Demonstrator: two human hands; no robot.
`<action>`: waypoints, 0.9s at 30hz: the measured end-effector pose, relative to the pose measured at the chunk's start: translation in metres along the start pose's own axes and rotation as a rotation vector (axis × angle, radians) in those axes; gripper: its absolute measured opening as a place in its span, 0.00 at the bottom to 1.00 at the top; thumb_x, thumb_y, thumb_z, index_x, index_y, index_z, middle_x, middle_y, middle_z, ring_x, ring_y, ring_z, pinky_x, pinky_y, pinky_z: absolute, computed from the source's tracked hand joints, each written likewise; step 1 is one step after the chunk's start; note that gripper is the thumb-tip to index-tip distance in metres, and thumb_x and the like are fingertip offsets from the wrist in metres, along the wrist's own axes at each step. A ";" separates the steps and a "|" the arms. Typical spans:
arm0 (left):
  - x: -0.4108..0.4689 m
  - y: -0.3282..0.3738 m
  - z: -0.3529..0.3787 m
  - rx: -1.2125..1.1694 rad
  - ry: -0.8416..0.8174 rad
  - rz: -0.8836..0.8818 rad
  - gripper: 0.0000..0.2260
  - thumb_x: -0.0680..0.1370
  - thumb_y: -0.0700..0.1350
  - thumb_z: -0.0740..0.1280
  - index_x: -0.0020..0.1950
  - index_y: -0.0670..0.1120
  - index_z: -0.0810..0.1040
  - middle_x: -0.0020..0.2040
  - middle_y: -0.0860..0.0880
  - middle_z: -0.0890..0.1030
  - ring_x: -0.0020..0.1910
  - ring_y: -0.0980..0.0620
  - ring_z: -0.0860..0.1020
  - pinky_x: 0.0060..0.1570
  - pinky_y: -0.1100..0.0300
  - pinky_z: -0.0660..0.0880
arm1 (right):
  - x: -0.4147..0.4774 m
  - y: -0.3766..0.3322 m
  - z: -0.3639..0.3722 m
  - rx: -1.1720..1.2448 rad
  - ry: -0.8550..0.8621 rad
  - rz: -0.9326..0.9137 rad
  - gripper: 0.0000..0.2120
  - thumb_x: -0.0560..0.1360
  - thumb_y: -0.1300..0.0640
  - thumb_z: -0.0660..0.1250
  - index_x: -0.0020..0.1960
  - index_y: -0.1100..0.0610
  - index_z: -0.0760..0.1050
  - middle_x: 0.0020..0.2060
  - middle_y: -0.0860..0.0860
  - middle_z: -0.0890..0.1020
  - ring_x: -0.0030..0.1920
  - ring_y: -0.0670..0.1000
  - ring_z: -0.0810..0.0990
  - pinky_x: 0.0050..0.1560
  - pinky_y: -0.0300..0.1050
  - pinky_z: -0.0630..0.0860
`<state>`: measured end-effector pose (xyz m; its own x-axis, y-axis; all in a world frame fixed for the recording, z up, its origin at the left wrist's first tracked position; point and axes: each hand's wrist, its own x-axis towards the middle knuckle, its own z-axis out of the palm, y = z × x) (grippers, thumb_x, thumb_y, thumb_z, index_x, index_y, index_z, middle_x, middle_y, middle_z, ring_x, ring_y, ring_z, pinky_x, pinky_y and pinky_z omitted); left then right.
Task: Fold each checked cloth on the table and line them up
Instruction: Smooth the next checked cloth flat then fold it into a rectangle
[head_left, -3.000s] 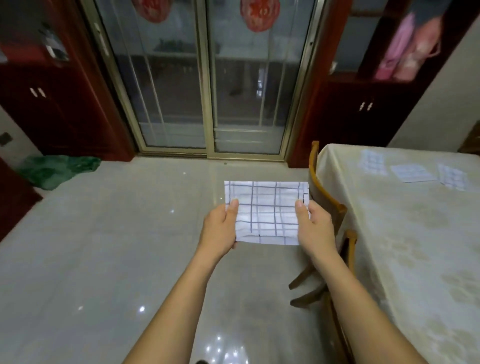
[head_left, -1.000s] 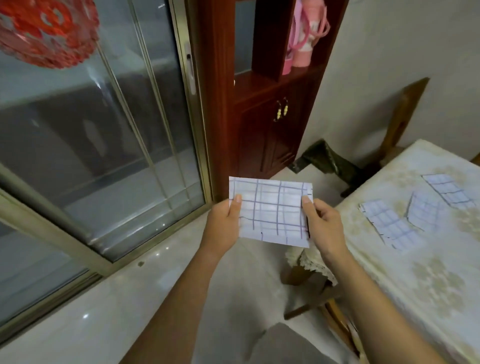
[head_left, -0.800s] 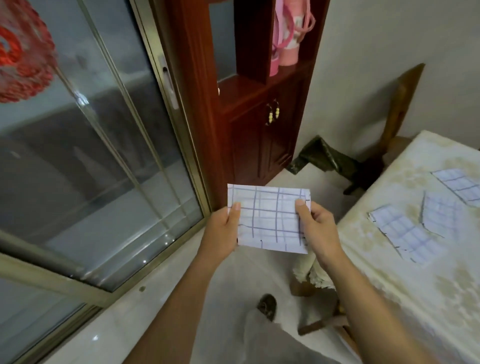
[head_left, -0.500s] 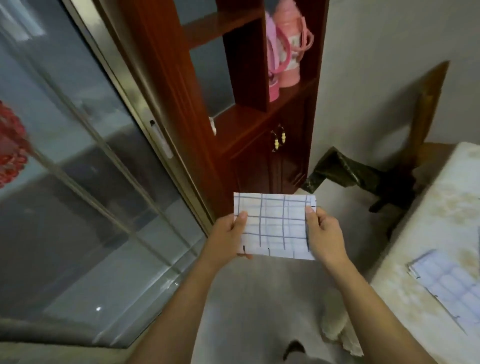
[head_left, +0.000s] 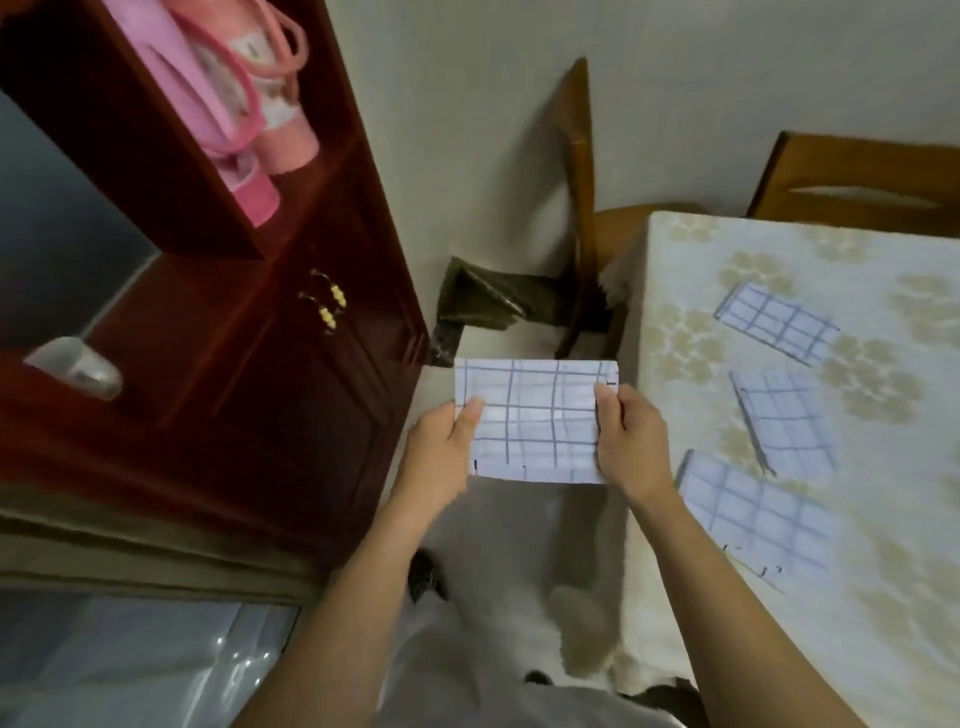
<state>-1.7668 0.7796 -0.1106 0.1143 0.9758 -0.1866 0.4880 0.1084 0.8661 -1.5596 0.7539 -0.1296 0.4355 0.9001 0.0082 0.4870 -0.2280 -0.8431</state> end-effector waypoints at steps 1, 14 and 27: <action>0.016 0.000 0.004 -0.012 -0.029 0.005 0.16 0.85 0.54 0.59 0.49 0.48 0.82 0.44 0.50 0.86 0.44 0.55 0.84 0.48 0.48 0.82 | 0.010 0.000 -0.001 -0.013 0.024 0.016 0.16 0.84 0.51 0.55 0.41 0.55 0.72 0.34 0.46 0.75 0.36 0.45 0.74 0.33 0.31 0.67; 0.233 0.063 0.007 -0.063 -0.423 0.210 0.14 0.85 0.52 0.59 0.55 0.46 0.81 0.47 0.49 0.84 0.44 0.54 0.82 0.30 0.72 0.71 | 0.128 -0.053 0.010 -0.071 0.503 0.127 0.19 0.83 0.54 0.59 0.34 0.50 0.63 0.27 0.46 0.68 0.28 0.44 0.67 0.30 0.35 0.62; 0.356 0.095 0.079 -0.004 -0.685 0.276 0.10 0.85 0.51 0.60 0.56 0.52 0.81 0.47 0.58 0.84 0.49 0.61 0.82 0.41 0.72 0.76 | 0.224 -0.006 0.011 -0.078 0.659 0.321 0.19 0.83 0.52 0.58 0.35 0.55 0.65 0.28 0.49 0.70 0.29 0.45 0.68 0.29 0.37 0.62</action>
<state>-1.6110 1.1226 -0.1316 0.7480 0.6303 -0.2081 0.3603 -0.1222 0.9248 -1.4728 0.9607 -0.1287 0.9185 0.3800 0.1095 0.3006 -0.4909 -0.8177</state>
